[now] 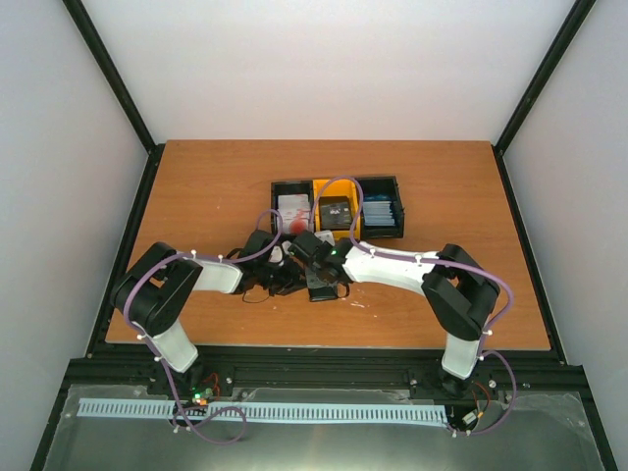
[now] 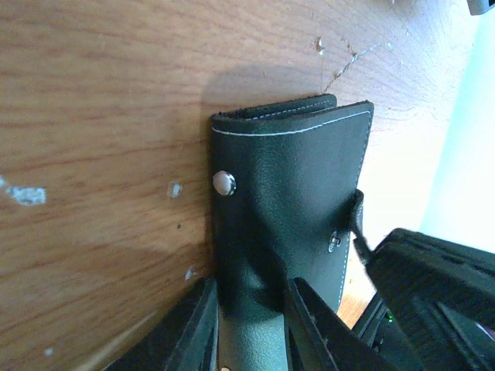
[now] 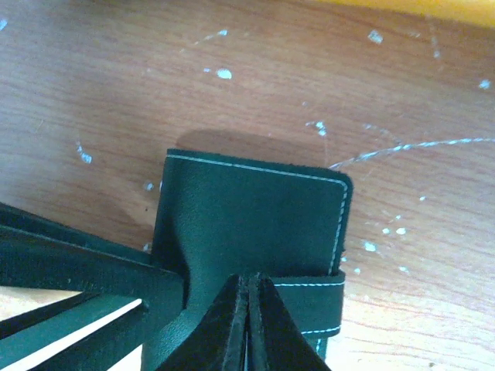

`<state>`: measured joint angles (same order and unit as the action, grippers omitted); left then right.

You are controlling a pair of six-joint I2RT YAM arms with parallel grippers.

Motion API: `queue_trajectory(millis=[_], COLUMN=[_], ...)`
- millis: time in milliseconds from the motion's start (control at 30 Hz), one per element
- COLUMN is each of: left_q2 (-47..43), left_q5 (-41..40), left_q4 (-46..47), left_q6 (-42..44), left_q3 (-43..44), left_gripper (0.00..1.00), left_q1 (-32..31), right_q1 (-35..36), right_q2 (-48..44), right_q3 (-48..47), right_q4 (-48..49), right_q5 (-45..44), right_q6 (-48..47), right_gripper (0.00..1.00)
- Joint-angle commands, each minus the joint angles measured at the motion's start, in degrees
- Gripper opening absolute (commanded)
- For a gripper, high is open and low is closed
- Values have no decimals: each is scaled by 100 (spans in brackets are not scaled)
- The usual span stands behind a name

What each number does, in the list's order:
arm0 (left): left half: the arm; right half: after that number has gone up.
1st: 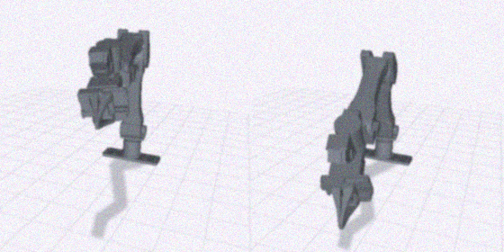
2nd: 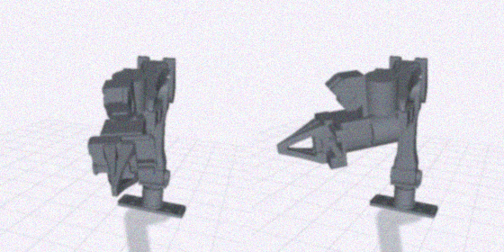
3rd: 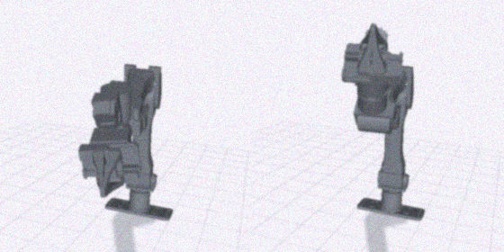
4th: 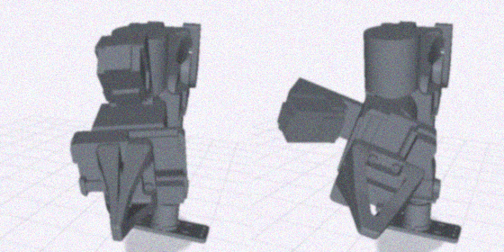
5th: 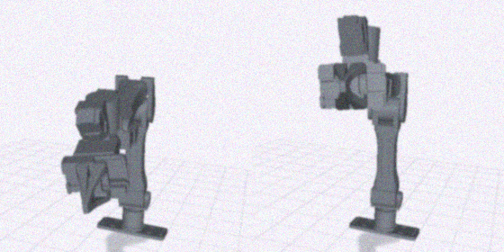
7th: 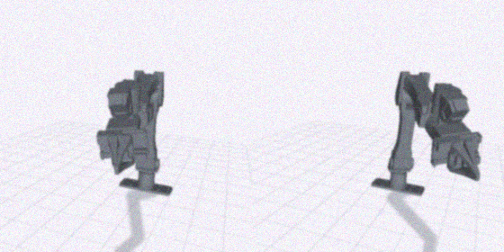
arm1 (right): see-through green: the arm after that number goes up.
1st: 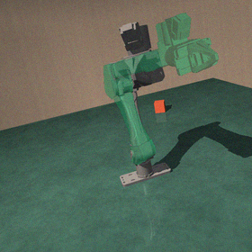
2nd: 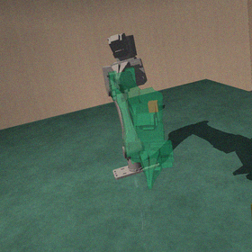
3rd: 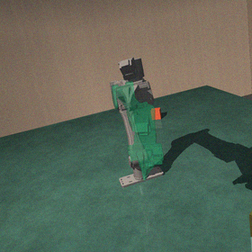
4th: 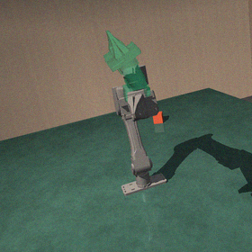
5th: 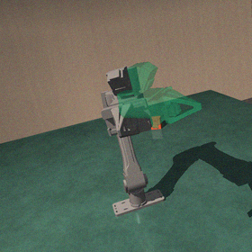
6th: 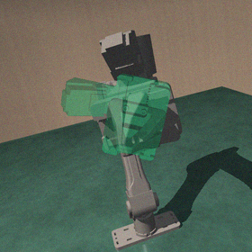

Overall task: Put the credit cards into the card holder
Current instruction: Close the card holder at the center of the board.

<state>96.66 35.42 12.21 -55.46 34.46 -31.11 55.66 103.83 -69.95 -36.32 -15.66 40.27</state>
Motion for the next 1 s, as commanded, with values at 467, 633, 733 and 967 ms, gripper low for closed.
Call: queue_trajectory(millis=[467, 633, 733, 967], left_q2=[73, 91, 72, 63], left_q5=[-138, -144, -162, -158], left_q4=[-465, -465, -456, -439], left_q6=[17, 7, -15, -30], left_q3=[-96, -97, -123, -161], left_gripper=[26, 27, 27, 27], left_q1=[44, 44, 52, 63], right_q1=[59, 108, 190, 357], right_q2=[-82, -99, 45, 201], right_q3=[88, -229, -319, -548], right_q4=[130, -597, -759, -974], right_q5=[-40, -785, -847, -1201], right_q6=[167, 45, 4, 97], right_gripper=[4, 32, 35, 35])
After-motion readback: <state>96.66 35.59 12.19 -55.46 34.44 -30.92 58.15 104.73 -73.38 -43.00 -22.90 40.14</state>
